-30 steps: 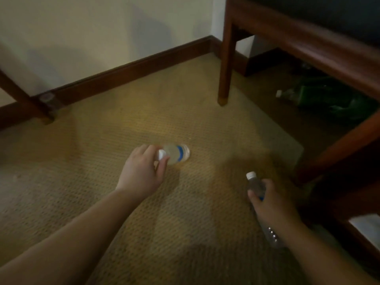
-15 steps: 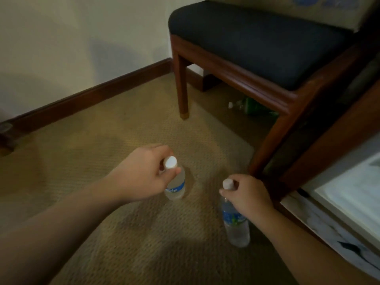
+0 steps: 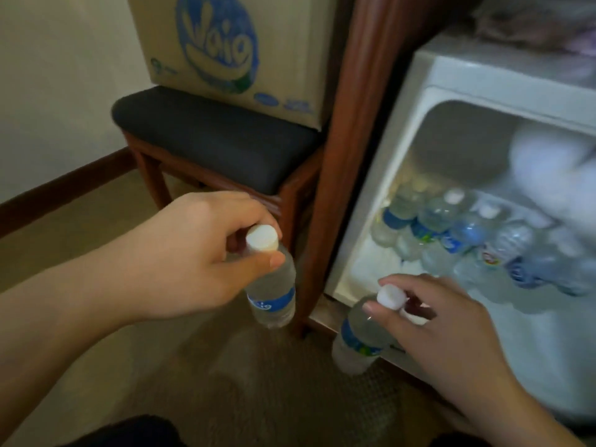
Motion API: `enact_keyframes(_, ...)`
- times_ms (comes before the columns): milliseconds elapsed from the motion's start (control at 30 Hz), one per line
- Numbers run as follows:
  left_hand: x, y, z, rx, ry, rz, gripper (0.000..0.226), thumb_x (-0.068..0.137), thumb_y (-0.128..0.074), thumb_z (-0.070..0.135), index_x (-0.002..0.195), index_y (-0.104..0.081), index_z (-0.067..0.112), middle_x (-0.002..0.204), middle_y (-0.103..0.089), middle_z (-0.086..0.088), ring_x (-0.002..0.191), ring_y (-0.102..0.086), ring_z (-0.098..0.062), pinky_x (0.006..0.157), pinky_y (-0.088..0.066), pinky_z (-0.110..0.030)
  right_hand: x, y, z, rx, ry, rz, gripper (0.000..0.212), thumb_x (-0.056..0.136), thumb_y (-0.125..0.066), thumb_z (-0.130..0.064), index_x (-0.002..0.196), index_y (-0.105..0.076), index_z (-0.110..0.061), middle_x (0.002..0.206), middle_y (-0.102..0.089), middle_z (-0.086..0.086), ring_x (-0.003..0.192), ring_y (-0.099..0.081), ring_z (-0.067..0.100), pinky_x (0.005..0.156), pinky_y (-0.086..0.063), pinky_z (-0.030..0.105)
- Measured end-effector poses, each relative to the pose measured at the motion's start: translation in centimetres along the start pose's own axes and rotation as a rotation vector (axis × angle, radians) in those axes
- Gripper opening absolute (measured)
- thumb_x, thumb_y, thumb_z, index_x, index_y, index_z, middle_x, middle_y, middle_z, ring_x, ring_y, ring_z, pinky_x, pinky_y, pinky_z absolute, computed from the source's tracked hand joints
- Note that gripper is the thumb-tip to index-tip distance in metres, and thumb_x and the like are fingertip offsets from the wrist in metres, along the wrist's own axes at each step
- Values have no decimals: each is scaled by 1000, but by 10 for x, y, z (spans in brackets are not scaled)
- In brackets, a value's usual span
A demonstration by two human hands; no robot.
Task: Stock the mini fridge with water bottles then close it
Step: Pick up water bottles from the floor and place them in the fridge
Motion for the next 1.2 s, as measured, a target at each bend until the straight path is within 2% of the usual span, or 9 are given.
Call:
enact_keyframes(100,23,-9,26,4,-88,5,20,90,-66,51,106,-68,38,90,-62,19,86,-66,-5,65,-54,-20,-4,40,9,39,-50,145,29,72,-80,-57,99,-72,-50,98,-68,-23,82,-65,7,77,-56,38)
enact_keyframes(233,45,-33,51,-12,-157,25,25,91,-64,52,107,-71,34,92,-65,16,82,-66,-3,66,-57,-26,-5,73,26,6,-97,269,23,75,-79,-57,95,-70,-53,79,-64,-21,67,-60,9,60,-46,29)
enact_keyframes(333,57,-51,69,-22,-184,18,27,92,-61,56,103,-71,34,90,-65,14,80,-64,-4,68,-57,-30,-4,93,42,-54,-156,320,23,78,-78,-59,98,-72,-48,71,-64,-19,71,-60,4,62,-46,27)
enact_keyframes(433,71,-65,84,-23,-190,-27,34,91,-55,62,100,-69,31,88,-63,11,79,-62,-5,69,-56,-33,-2,112,62,-78,-230,390,25,82,-80,-51,104,-74,-40,79,-66,-20,73,-62,0,69,-50,30)
enact_keyframes(567,93,-78,108,-20,-223,-71,42,90,-52,65,99,-69,28,86,-62,9,79,-60,-6,73,-54,-35,4,129,97,-139,-334,428,26,85,-80,-42,108,-74,-31,85,-68,-9,84,-66,20,76,-51,33)
enact_keyframes(700,112,-92,130,-38,-272,-92,44,89,-53,65,92,-66,23,80,-58,8,73,-55,-6,70,-49,-33,13,145,133,-142,-440,476,25,86,-77,-38,108,-70,-28,97,-73,6,93,-67,35,85,-56,48)
enact_keyframes(800,126,-108,141,-50,-300,-102,40,90,-56,64,86,-61,25,76,-56,8,70,-54,-9,66,-48,-35,20,159,147,-192,-530,535,25,88,-76,-32,110,-72,-23,106,-74,11,98,-66,37,84,-54,39)
enact_keyframes(933,144,-135,153,-57,-312,-98,42,89,-57,66,83,-58,24,77,-55,7,70,-55,-12,66,-50,-40,25,166,158,-132,-621,614,30,92,-72,-24,122,-73,-20,118,-73,10,109,-64,34,78,-38,26)
enact_keyframes(1200,167,-178,163,-109,-291,-106,39,93,-65,59,84,-59,21,80,-54,6,73,-50,-10,67,-45,-34,23,143,183,-65,-682,668,33,94,-72,-22,127,-71,-19,121,-70,14,111,-63,37,84,-47,32)
Point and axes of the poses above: each hand's wrist, its own x-axis towards the middle knuckle, its own y-axis out of the back of the hand, z = x × y, the point moved 1 cm from there along x, towards the middle knuckle
